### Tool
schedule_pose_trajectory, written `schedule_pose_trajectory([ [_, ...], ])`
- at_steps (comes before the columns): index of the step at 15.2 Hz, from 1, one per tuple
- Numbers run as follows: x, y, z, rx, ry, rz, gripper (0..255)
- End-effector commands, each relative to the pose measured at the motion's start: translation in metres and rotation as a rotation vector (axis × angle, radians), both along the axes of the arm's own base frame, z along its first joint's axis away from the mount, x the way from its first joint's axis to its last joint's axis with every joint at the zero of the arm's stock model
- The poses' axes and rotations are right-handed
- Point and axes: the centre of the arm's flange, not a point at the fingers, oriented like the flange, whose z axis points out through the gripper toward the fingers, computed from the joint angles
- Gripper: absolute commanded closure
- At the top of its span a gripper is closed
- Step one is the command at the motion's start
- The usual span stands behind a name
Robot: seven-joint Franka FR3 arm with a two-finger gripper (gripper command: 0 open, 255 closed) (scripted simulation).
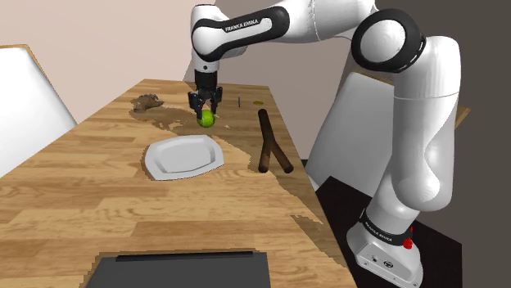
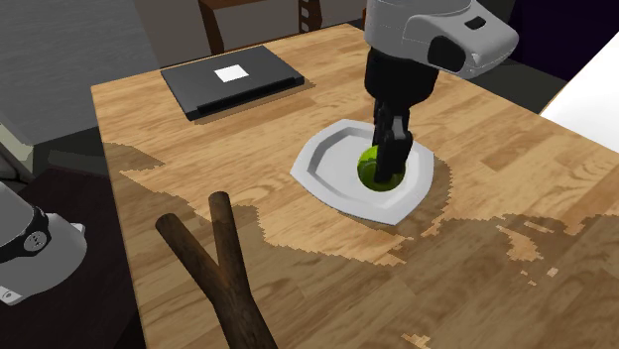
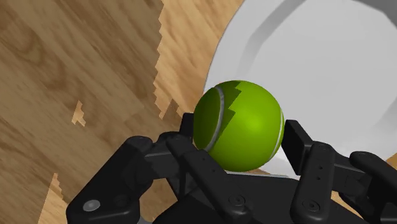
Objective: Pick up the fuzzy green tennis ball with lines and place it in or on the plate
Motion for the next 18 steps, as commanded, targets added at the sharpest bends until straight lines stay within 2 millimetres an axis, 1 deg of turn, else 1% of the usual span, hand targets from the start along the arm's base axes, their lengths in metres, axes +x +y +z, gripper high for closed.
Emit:
schedule_pose_trajectory([
  [1,-0.004,0.023,0.002,0.0,0.0,-0.001,255],
  [8,-0.021,0.113,0.011,0.0,0.0,-0.001,255],
  [18,-0.021,0.113,-0.042,0.0,0.0,-0.001,255],
])
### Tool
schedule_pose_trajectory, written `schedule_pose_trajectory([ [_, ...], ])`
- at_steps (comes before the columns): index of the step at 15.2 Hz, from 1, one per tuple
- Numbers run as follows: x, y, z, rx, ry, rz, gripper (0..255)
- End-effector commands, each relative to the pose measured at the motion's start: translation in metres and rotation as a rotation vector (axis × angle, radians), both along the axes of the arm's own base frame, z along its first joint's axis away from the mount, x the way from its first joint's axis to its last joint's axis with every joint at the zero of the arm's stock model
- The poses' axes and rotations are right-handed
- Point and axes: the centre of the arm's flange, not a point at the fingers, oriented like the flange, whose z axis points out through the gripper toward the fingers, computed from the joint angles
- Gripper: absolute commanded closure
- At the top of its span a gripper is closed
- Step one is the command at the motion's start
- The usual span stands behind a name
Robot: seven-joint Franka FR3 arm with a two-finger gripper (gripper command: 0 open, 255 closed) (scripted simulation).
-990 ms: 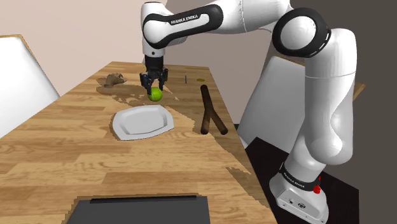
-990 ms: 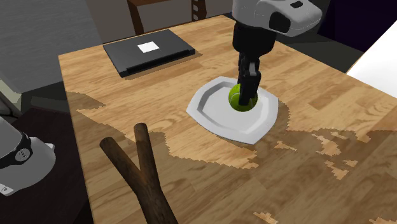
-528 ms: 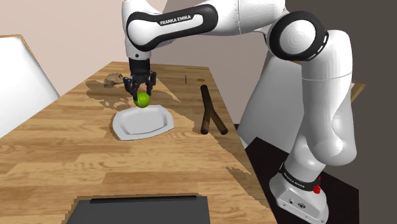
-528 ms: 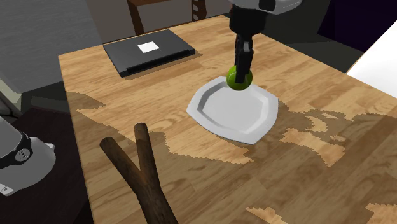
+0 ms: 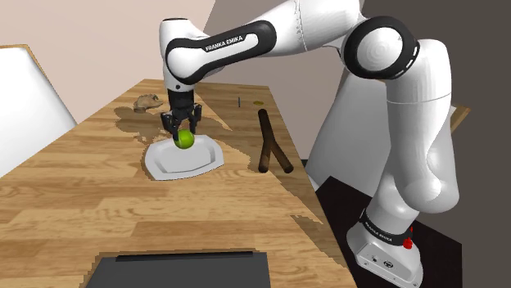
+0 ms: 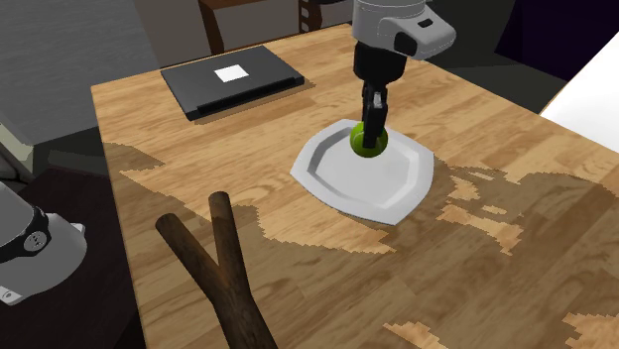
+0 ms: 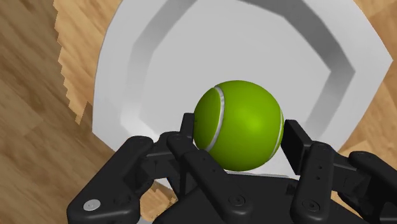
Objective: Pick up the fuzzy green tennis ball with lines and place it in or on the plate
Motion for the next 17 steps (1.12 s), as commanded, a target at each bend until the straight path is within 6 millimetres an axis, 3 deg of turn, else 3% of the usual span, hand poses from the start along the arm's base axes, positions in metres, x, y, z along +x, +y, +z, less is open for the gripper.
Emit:
schedule_pose_trajectory([
  [1,0.0,0.001,-0.01,0.0,-0.001,0.0,255],
  [6,0.0,0.001,-0.036,0.0,-0.001,0.0,255],
  [14,0.0,0.001,-0.038,0.0,-0.001,0.0,255],
  [15,0.0,0.001,-0.038,0.0,-0.001,0.0,0],
  [17,0.0,0.001,-0.038,0.0,-0.001,0.0,0],
])
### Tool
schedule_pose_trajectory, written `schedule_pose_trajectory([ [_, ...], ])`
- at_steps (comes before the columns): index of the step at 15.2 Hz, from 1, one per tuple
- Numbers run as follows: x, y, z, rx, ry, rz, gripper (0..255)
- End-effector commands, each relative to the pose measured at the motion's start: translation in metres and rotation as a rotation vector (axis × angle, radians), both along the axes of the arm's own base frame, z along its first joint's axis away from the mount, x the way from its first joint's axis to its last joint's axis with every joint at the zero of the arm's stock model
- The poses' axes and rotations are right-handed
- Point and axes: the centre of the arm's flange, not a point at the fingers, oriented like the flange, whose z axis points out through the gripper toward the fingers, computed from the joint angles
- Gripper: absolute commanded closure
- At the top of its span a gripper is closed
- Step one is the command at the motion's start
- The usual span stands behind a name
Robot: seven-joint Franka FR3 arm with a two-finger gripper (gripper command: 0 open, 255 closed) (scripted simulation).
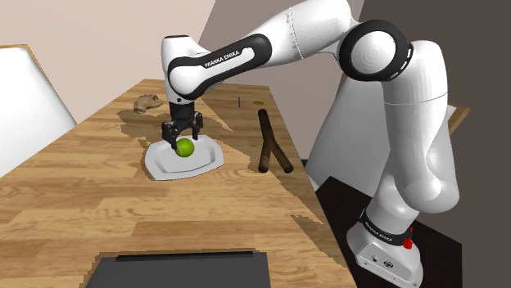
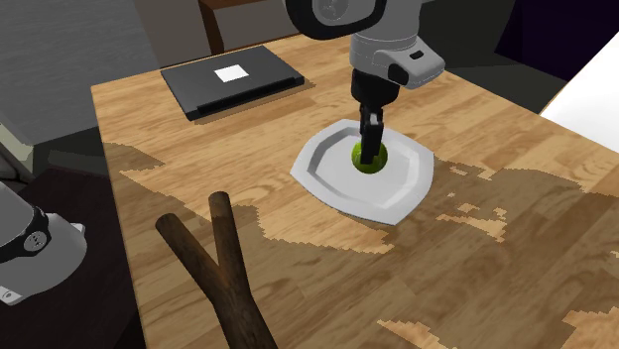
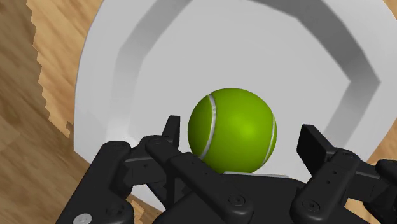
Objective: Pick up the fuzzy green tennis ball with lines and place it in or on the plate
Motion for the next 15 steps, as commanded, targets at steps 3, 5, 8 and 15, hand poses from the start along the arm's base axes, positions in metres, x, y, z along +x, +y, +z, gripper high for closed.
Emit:
schedule_pose_trajectory([
  [3,0.0,0.0,0.0,0.0,0.0,0.0,0],
  [5,-0.001,-0.001,0.026,0.0,0.0,0.0,0],
  [8,-0.001,-0.001,0.05,0.0,0.0,0.0,0],
  [15,-0.001,-0.001,0.05,0.0,0.0,0.0,0],
])
